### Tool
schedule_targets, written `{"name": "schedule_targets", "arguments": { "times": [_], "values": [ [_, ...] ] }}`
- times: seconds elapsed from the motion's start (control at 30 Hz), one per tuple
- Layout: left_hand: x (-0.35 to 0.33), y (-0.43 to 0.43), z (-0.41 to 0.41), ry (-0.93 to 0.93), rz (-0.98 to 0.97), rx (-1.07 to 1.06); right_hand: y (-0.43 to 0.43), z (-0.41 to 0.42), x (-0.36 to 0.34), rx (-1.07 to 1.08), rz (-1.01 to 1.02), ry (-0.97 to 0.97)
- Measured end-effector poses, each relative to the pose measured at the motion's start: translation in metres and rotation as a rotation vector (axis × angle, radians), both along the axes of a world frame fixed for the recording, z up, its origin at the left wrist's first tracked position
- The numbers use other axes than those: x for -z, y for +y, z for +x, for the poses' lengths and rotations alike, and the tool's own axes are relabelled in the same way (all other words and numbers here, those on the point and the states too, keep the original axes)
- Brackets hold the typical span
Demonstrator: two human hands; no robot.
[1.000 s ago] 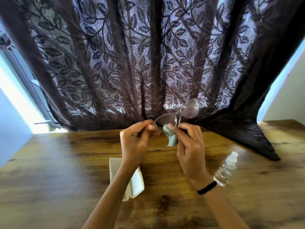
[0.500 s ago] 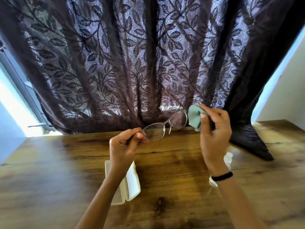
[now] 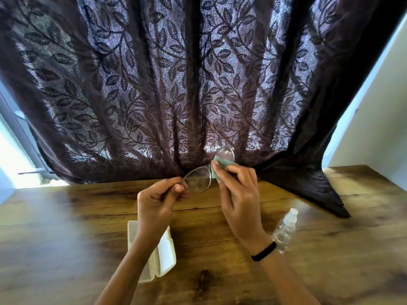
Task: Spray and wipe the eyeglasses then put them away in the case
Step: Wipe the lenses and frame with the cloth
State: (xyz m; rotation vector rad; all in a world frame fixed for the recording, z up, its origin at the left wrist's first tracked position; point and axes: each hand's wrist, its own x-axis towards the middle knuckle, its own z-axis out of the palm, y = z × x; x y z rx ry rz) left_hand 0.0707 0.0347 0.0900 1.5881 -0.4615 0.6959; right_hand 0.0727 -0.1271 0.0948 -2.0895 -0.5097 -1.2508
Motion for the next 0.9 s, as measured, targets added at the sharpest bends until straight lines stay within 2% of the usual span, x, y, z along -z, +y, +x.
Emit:
{"name": "schedule_targets", "arguments": {
  "times": [0.17,0.3,0.4,0.63,0.9],
  "values": [
    [0.002,0.000,0.000,-0.004,0.042,-0.014,-0.013,0.013,-0.012,0.039,0.169,0.042],
    [0.003,-0.005,-0.001,0.007,0.031,-0.005,-0.018,0.017,-0.018,0.015,0.226,0.126],
    [0.002,-0.007,-0.001,-0.006,0.015,-0.015,-0.012,0.013,-0.017,0.006,0.199,0.082],
    [0.003,-0.004,-0.001,0.002,-0.006,-0.008,-0.005,0.006,-0.006,-0.047,-0.032,0.000],
    [0.001,-0.003,-0.003,-0.016,0.009,0.004,-0.023,0.021,-0.023,-0.007,0.129,0.081]
  ]
}}
